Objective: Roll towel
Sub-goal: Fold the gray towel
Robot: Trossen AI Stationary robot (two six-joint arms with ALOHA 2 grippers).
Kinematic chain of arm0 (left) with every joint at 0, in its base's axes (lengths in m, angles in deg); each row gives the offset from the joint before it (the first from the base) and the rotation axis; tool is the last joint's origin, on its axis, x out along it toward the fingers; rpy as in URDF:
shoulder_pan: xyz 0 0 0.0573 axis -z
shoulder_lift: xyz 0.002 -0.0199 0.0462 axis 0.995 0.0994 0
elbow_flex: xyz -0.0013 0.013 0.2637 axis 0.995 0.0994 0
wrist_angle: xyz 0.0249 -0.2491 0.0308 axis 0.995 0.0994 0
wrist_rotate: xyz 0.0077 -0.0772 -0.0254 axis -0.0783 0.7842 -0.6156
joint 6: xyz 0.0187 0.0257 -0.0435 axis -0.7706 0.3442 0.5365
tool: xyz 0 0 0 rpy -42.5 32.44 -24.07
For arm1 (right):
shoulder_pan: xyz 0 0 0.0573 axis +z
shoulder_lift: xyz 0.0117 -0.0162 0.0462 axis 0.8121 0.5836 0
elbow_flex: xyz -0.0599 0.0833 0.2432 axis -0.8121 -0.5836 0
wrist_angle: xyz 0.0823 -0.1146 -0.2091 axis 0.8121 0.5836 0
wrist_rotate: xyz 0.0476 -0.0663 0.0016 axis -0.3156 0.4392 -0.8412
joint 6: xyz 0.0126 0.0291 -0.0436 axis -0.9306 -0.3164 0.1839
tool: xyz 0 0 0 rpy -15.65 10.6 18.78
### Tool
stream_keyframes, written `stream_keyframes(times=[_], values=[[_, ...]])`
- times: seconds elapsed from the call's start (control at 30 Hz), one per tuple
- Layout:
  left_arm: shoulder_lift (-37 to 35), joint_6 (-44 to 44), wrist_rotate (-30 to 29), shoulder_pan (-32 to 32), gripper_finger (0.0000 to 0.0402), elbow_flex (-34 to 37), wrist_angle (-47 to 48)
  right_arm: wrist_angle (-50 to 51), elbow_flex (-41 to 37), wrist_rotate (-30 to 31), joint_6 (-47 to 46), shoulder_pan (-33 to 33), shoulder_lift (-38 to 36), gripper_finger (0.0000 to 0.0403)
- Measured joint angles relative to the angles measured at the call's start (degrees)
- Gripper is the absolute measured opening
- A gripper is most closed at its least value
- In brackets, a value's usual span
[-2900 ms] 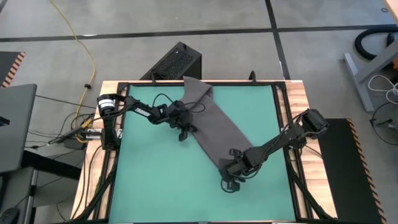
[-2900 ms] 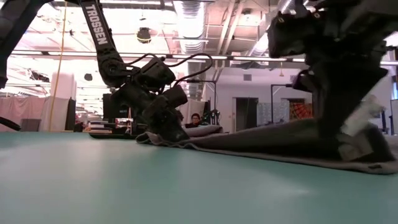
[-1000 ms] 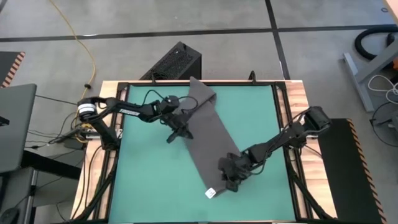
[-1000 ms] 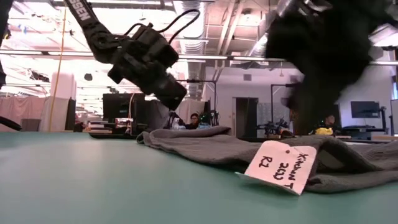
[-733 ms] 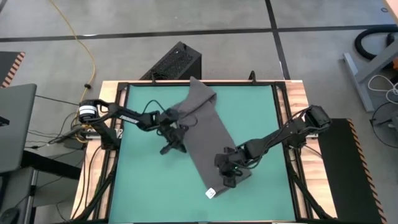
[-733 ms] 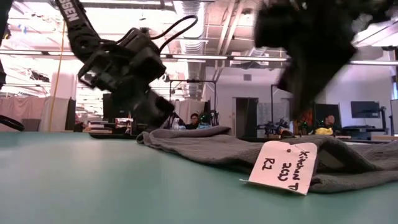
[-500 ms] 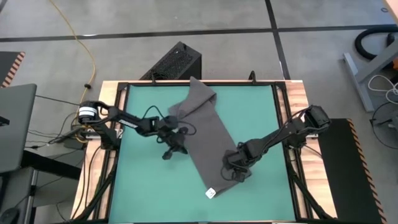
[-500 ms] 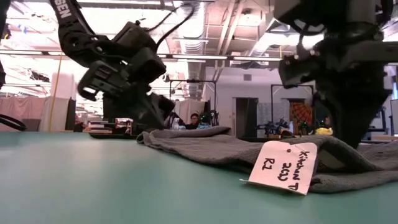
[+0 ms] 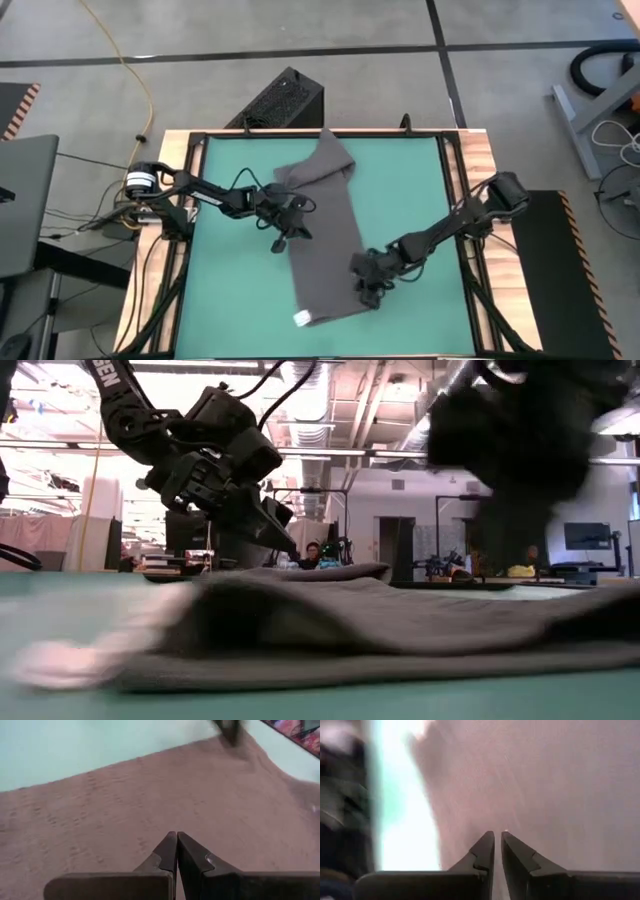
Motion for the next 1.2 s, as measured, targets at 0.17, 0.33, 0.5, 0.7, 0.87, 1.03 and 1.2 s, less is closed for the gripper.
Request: stream_keyframes(times=[0.17, 0.33, 0.5, 0.7, 0.87, 1.03, 1.2], values=[[-0.07, 2.29, 7.65, -2.32, 0.0, 0.07, 2.71, 2.13, 5.87, -0.94, 9.93, -1.71, -0.27, 0.006], [2.06, 2.68, 8.99, 2.16, 0.0, 0.12, 4.99, 11.63, 9.11, 12.54, 22.08, -5.48, -1.07, 0.0059], [6.16, 2.93, 1.86, 11.17, 0.0, -0.77, 2.4, 14.43, 8.69, 15.95, 30.2, -17.14, 0.37, 0.0048], [5.96, 2.63, -1.94, 14.65, 0.0, -1.47, 3.92, 23.77, 7.93, 11.42, 31.65, -27.45, 1.13, 0.0019], [5.57, 2.75, -3.13, 13.26, 0.0, -1.55, 9.21, 27.68, 4.78, 6.6, 25.21, -25.45, 0.98, 0.0014], [5.53, 3.35, -4.27, 12.51, 0.0, -1.55, 13.9, 23.59, 2.12, 8.0, 16.05, -17.69, 0.7, 0.0024], [3.63, 2.57, -4.38, 12.03, 0.0, -1.78, 22.5, 19.41, 2.76, 4.66, 8.14, -8.2, 1.03, 0.0019]])
